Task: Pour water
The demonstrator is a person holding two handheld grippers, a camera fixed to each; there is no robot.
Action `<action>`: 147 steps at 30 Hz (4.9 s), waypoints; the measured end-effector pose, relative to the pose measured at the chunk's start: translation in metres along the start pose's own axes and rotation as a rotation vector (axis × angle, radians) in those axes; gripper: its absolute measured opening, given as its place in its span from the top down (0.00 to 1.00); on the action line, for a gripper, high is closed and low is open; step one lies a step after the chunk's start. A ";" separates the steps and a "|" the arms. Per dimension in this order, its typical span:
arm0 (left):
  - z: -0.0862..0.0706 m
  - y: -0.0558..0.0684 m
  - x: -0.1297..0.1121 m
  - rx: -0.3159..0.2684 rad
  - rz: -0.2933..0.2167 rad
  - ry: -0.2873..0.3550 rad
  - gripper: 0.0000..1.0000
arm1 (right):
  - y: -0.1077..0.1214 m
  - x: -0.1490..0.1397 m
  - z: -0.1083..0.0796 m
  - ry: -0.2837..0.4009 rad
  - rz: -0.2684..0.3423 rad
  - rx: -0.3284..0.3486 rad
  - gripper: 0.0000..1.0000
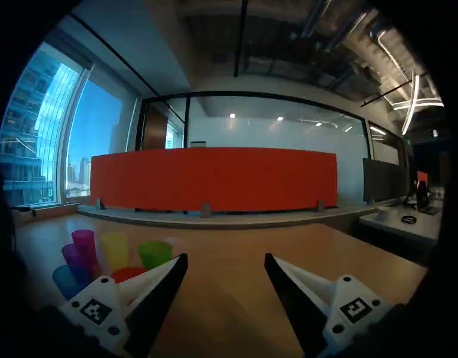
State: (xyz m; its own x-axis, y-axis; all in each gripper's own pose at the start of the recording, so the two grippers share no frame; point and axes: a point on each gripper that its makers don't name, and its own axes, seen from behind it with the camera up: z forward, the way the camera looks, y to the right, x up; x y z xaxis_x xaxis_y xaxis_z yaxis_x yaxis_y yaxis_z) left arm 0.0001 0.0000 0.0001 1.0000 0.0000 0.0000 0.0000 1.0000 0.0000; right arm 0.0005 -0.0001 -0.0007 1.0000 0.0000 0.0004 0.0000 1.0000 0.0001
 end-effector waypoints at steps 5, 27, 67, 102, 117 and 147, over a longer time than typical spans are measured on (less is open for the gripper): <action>0.003 0.001 0.002 -0.001 -0.001 0.000 0.10 | 0.000 0.000 0.001 0.000 0.000 0.000 0.01; 0.012 0.008 0.084 -0.057 -0.017 0.019 0.10 | -0.002 0.063 0.011 -0.047 -0.011 0.037 0.01; 0.042 0.030 0.198 -0.163 -0.018 -0.048 0.10 | -0.005 0.181 0.038 -0.086 0.030 0.120 0.01; 0.003 0.126 0.206 -0.629 -0.010 -0.051 0.10 | -0.066 0.199 0.005 -0.071 -0.054 0.513 0.01; -0.019 0.156 0.181 -0.766 0.037 -0.114 0.10 | -0.077 0.186 -0.002 -0.142 -0.098 0.575 0.00; -0.058 0.207 0.108 -0.953 0.141 -0.252 0.10 | -0.086 0.150 -0.011 -0.283 -0.147 0.645 0.00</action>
State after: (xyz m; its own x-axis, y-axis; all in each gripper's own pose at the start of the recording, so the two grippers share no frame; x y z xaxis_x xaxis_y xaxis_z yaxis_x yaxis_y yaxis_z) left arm 0.1078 0.2072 -0.0576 0.9617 0.2294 0.1500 -0.0088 0.5726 -0.8198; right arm 0.1506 -0.0861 -0.0113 0.9513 -0.2219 0.2141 0.0469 0.7904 0.6109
